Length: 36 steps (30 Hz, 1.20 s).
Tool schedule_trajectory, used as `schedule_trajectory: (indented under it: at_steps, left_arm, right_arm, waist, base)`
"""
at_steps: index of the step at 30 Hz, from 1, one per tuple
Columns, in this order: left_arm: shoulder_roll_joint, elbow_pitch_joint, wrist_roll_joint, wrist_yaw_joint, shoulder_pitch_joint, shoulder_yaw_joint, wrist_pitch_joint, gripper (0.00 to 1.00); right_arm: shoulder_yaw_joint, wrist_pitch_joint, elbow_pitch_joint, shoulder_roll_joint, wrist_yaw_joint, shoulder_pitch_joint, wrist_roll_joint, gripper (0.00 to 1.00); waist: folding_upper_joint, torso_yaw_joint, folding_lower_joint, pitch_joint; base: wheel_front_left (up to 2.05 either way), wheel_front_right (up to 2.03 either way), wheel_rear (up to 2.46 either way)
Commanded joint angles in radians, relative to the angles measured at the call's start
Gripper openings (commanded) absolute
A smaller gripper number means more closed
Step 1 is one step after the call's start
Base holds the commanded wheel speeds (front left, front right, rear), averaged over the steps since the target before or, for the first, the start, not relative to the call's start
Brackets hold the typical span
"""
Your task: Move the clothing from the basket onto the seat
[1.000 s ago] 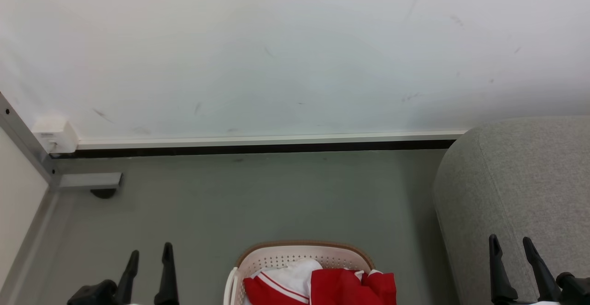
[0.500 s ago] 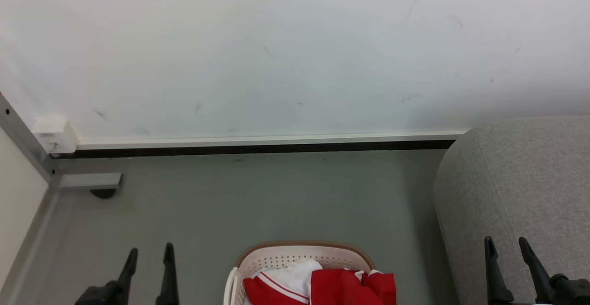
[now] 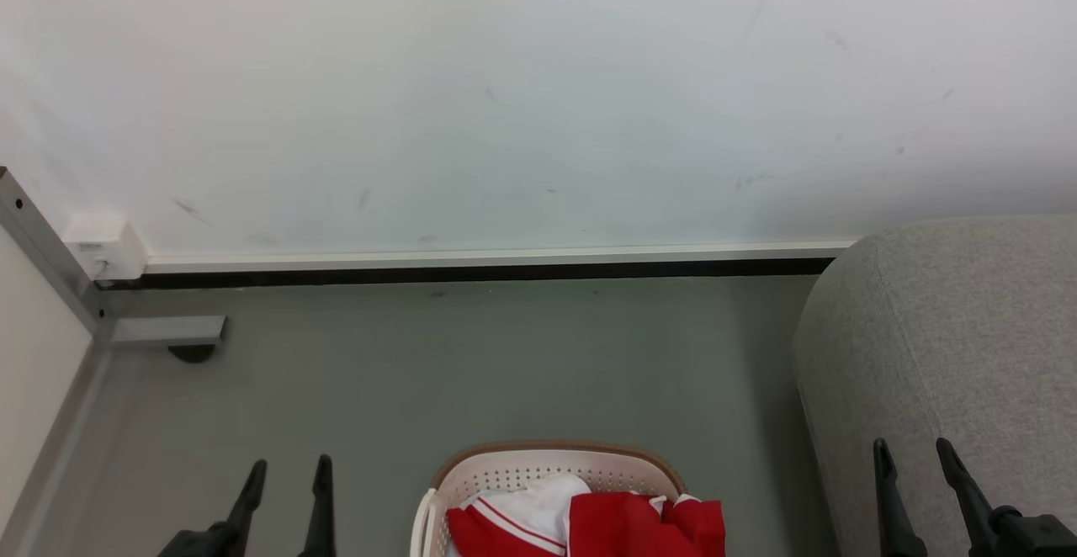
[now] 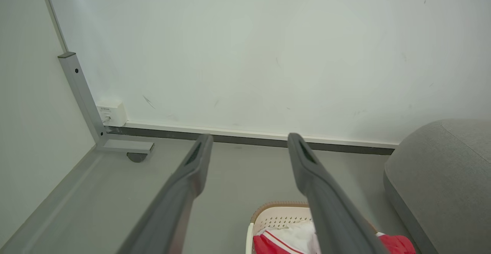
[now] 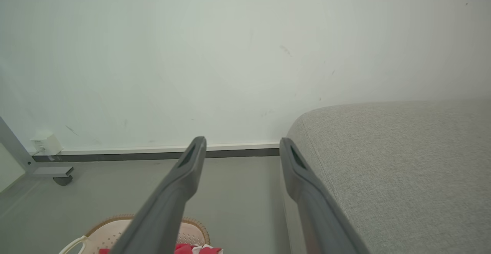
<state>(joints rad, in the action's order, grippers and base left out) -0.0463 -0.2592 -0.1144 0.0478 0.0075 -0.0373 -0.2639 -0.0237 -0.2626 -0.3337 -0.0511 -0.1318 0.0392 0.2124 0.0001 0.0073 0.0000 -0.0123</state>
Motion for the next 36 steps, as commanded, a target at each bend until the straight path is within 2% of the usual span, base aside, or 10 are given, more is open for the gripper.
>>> schedule_trajectory:
  at_steps: [1,22,30,36]
  left_arm:
    - [-0.007,-0.004,-0.004,0.002,0.008,-0.004,-0.001,1.00]
    - [-0.007,-0.015,-0.028,0.005,-0.004,-0.002,-0.001,1.00]
    - [-0.006,0.000,-0.017,0.006,-0.017,0.001,-0.001,1.00]
    - [-0.006,-0.013,0.007,0.026,-0.101,0.042,-0.001,1.00]
  right_arm:
    - [0.001,-0.003,-0.005,-0.001,0.002,0.004,-0.005,1.00]
    - [0.012,-0.003,-0.017,-0.001,0.002,0.014,0.015,1.00]
    - [0.038,-0.003,0.023,-0.001,0.002,0.043,0.012,1.00]
    - [0.050,-0.002,0.072,-0.002,0.002,0.090,0.008,1.00]
  waist:
    - [-0.0001,0.001,0.0000,0.000]
    - [-0.0001,-0.004,0.0000,0.008]
    - [-0.0001,-0.060,0.0000,0.041]
    - [-0.0001,-0.117,0.0000,0.133]
  base:
    - [0.00,0.00,0.00]
    - [0.00,0.00,0.00]
    - [0.00,0.00,0.00]
    - [0.00,0.00,0.00]
